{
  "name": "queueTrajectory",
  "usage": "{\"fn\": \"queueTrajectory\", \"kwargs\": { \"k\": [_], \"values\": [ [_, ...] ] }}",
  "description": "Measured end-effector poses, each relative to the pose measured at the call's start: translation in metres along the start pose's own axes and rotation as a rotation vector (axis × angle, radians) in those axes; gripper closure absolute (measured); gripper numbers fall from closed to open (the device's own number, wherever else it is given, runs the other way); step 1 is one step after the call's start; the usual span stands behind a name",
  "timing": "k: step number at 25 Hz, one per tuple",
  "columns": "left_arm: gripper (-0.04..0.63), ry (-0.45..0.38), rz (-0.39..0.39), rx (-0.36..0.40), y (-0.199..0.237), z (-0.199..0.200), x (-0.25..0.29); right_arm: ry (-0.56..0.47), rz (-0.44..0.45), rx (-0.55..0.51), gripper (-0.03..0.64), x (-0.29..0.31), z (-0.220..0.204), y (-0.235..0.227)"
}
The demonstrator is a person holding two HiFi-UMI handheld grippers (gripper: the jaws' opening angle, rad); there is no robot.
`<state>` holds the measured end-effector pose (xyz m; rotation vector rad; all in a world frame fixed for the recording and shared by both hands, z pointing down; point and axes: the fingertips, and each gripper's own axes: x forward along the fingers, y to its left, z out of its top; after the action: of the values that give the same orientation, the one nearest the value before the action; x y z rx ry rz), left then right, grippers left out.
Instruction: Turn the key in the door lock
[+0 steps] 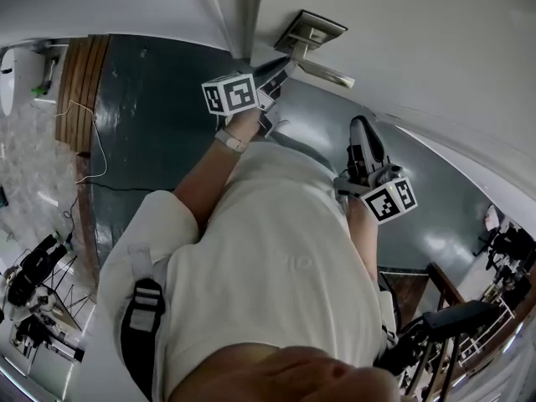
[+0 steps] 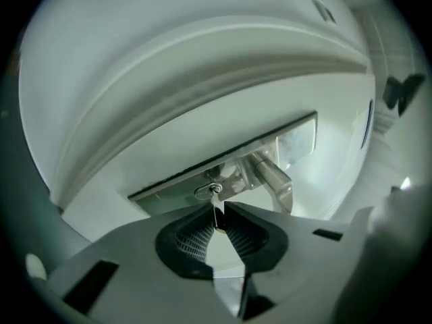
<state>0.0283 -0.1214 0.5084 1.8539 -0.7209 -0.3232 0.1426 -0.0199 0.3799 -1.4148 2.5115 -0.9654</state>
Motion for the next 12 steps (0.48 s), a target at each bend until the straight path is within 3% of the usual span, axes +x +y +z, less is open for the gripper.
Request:
{"fn": "queueTrajectory", "kwargs": {
  "k": [3, 8, 12],
  "values": [
    [0.548, 0.004, 0.157, 0.188, 0.001, 0.003, -0.003, -0.003, 0.014, 0.008, 0.571, -0.007, 0.001, -0.004],
    [0.541, -0.002, 0.312, 0.368, -0.003, 0.004, -0.004, -0.002, 0.033, 0.014, 0.57, -0.018, 0.004, -0.012],
    [0.541, 0.014, 0.47, 0.599, -0.004, 0.001, -0.003, 0.01, 0.053, 0.018, 0.57, -0.024, 0.005, -0.019]
  ]
}}
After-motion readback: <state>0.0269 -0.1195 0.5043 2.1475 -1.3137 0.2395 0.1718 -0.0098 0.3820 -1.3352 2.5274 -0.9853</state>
